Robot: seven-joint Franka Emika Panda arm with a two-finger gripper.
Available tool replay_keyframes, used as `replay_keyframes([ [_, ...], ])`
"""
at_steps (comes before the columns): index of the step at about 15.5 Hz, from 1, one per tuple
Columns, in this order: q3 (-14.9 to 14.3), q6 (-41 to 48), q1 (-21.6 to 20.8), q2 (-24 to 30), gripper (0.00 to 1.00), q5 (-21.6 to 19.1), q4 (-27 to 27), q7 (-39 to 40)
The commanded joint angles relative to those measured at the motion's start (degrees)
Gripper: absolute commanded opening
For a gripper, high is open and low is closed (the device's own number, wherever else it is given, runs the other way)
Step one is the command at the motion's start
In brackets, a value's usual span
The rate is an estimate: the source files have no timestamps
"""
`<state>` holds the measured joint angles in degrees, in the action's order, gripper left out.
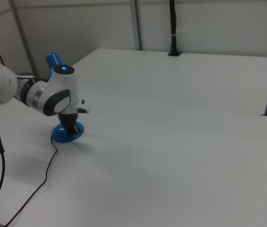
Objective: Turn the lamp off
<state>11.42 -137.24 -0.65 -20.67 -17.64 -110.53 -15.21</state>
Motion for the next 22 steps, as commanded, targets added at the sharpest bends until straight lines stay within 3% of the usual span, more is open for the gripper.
replay_keyframes([
  [1,-0.3,9.2,2.5,2.6,0.00,4.6,-0.2,0.7],
  [2,-0.3,12.1,3.5,3.4,0.02,6.3,0.0,0.7],
  [3,-0.3,15.2,4.6,4.4,0.16,7.7,0.1,0.8],
  [4,-0.4,18.0,5.6,5.4,0.46,9.4,0.2,1.3],
  [5,-0.4,20.4,6.5,6.6,0.89,11.7,0.2,2.9],
  [6,-0.4,22.5,7.6,7.9,1.00,13.0,0.5,3.9],
  [10,-1.8,31.1,11.4,12.6,1.00,14.7,5.1,9.2],
  [15,-6.6,36.2,11.2,17.8,1.00,15.3,12.8,15.8],
  [17,-7.4,37.5,10.7,17.9,1.00,18.0,16.2,21.1],
  [22,-8.9,38.3,8.9,20.0,1.00,18.7,18.0,23.0],
])
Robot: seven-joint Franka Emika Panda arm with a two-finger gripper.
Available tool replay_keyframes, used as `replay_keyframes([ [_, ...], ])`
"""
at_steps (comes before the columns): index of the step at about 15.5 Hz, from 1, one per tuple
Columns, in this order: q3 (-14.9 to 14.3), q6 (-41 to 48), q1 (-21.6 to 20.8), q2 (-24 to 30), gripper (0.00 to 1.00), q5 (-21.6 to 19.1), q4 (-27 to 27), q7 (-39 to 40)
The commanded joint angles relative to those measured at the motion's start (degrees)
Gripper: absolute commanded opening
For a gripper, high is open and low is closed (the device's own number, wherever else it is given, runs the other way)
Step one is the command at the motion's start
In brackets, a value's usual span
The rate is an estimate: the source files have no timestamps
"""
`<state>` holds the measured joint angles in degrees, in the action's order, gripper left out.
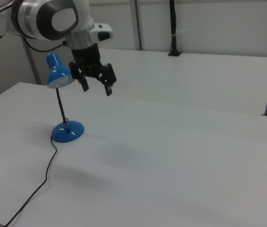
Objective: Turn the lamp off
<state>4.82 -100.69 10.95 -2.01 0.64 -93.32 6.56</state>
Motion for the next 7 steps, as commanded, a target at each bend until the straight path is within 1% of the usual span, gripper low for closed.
replay_keyframes([
  [1,-3.1,1.7,-4.0,1.8,1.00,0.3,0.5,1.0],
  [2,-3.2,1.6,-4.7,1.7,1.00,0.4,0.7,0.3],
  [7,-2.8,1.6,-5.5,1.5,1.00,0.4,0.6,-1.2],
])
